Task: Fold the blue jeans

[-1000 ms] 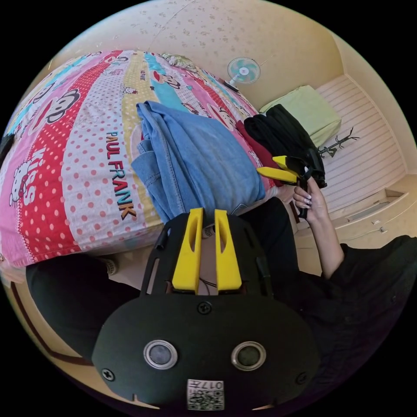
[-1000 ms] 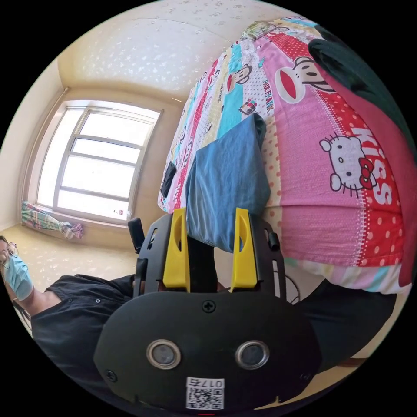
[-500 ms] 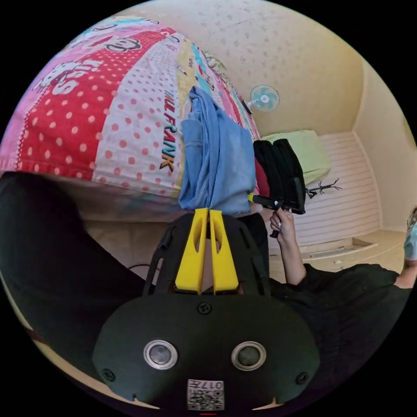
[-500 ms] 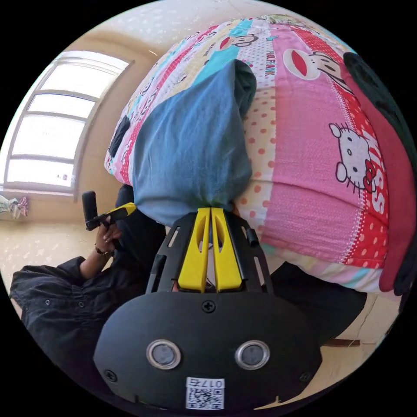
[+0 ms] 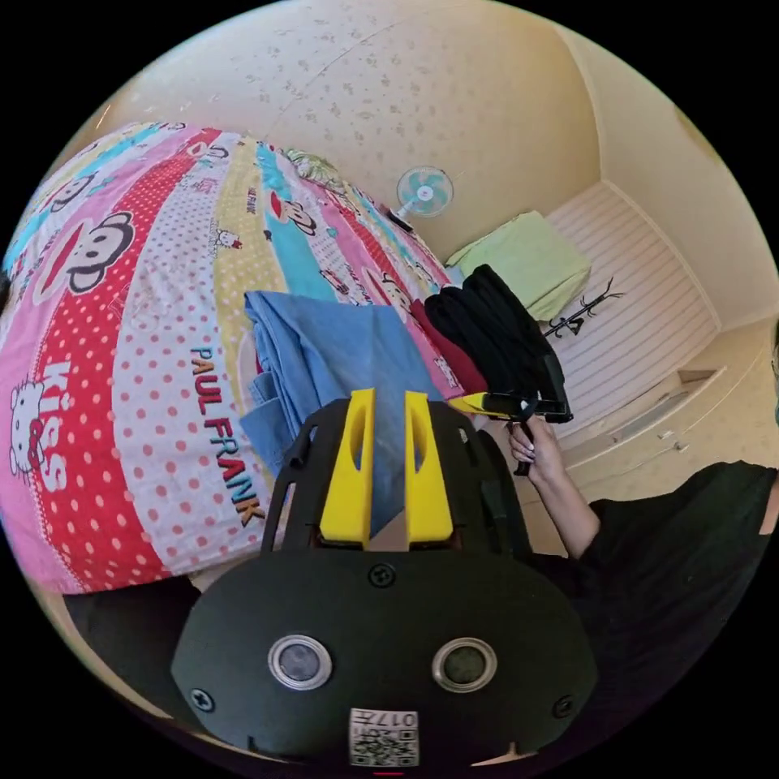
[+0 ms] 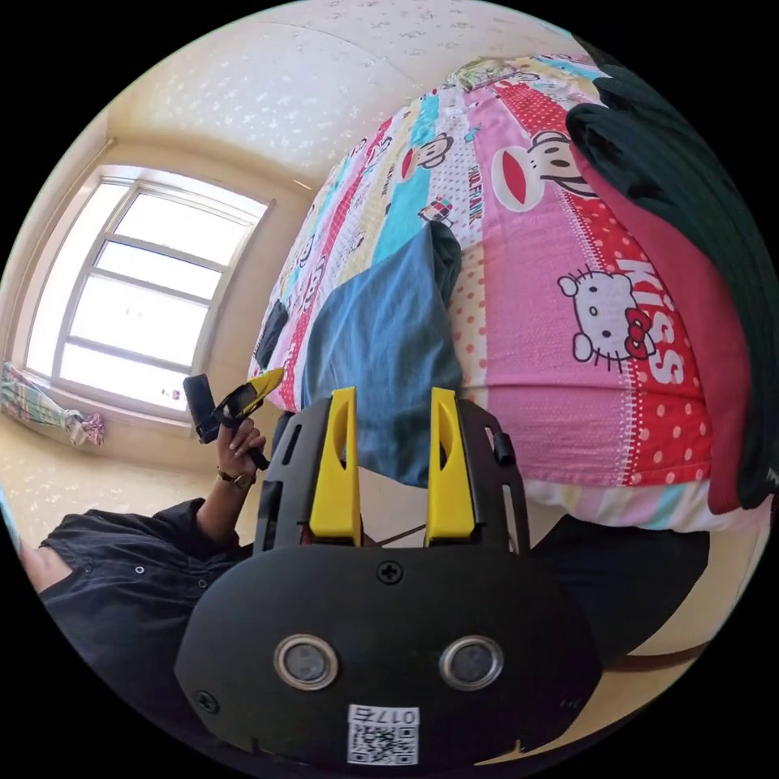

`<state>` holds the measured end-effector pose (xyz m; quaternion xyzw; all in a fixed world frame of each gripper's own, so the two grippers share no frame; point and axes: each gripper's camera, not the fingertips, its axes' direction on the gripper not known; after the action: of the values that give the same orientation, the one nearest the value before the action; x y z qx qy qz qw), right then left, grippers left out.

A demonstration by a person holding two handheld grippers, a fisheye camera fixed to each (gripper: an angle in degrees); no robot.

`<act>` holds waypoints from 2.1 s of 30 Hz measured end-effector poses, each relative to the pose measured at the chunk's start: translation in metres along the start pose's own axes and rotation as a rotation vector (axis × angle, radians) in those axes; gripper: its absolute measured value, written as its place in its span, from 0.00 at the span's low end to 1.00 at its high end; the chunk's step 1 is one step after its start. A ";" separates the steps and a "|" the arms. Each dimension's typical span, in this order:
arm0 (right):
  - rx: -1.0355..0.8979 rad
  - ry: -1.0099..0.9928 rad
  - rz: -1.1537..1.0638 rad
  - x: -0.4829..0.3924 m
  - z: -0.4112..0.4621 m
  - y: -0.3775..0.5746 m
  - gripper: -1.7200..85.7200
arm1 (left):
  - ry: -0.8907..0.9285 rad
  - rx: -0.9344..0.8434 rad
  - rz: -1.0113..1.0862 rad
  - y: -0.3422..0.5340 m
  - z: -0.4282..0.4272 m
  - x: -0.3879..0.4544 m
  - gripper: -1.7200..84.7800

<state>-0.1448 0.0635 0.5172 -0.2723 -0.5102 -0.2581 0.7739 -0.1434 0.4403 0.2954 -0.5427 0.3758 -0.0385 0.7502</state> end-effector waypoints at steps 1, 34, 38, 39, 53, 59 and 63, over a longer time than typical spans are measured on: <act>-0.036 0.011 0.012 0.003 0.006 -0.001 0.14 | -0.191 -0.110 -0.038 -0.010 0.020 -0.009 0.02; -0.163 -0.530 0.381 0.158 0.016 0.061 0.30 | 0.508 -0.219 -0.536 0.035 0.007 -0.131 0.25; -0.166 -0.643 0.432 0.171 0.044 0.060 0.29 | 0.494 -0.239 -0.632 0.026 0.012 -0.144 0.23; -0.139 -0.650 0.465 0.173 0.047 0.062 0.29 | 0.497 -0.246 -0.641 0.025 0.012 -0.146 0.23; -0.006 -0.603 0.111 0.110 -0.029 0.125 0.04 | 0.709 -0.110 -0.547 -0.002 -0.058 -0.087 0.11; 0.072 -0.451 -0.180 0.028 -0.116 0.156 0.02 | 0.586 -0.114 -0.274 -0.049 -0.126 -0.006 0.11; 0.125 -0.414 -0.295 -0.006 -0.158 0.184 0.02 | 0.669 -0.130 -0.268 -0.053 -0.135 0.017 0.11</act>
<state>0.0801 0.0878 0.4302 -0.1938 -0.7066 -0.2748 0.6226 -0.1943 0.3041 0.3139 -0.5912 0.5274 -0.2878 0.5381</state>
